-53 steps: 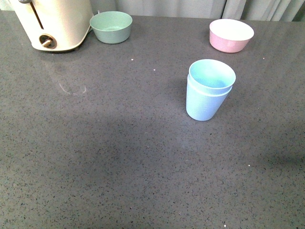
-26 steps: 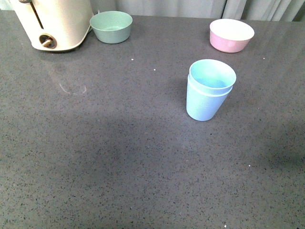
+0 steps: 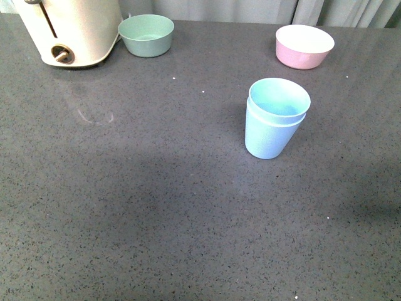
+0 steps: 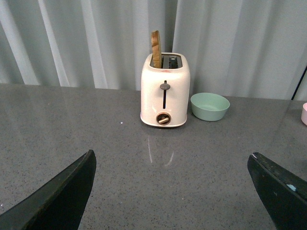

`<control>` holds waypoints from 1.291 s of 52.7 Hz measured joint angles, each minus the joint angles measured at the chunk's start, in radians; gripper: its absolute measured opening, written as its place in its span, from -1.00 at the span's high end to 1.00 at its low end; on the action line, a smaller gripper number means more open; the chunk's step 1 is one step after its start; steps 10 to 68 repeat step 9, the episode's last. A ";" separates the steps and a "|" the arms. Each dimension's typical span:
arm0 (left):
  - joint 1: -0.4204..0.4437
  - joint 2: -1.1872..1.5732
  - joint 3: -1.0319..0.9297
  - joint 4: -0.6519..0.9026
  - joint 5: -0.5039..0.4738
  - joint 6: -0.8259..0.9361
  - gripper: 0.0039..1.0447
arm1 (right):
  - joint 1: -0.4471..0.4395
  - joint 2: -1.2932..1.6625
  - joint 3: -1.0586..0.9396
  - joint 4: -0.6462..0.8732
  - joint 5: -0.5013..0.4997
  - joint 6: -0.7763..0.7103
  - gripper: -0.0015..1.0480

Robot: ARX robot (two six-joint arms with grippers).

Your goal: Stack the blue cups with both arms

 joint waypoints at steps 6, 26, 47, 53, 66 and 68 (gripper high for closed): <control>0.000 0.000 0.000 0.000 0.000 0.000 -0.84 | 0.000 0.000 0.000 0.000 0.000 0.000 -0.83; 0.000 0.000 0.000 0.000 0.000 0.000 -0.84 | 0.000 0.000 0.000 0.000 0.000 0.000 -0.83; 0.000 0.000 0.000 0.000 0.000 0.000 -0.84 | 0.000 0.000 0.000 0.000 0.000 0.000 -0.83; 0.000 0.000 0.000 0.000 0.000 0.000 -0.84 | 0.000 0.000 0.000 0.000 0.000 0.000 -0.83; 0.000 0.000 0.000 0.000 0.000 0.000 -0.84 | 0.000 0.000 0.000 0.000 0.000 0.000 -0.83; 0.000 0.000 0.000 0.000 0.000 0.000 -0.84 | 0.000 0.000 0.000 0.000 0.000 0.000 -0.83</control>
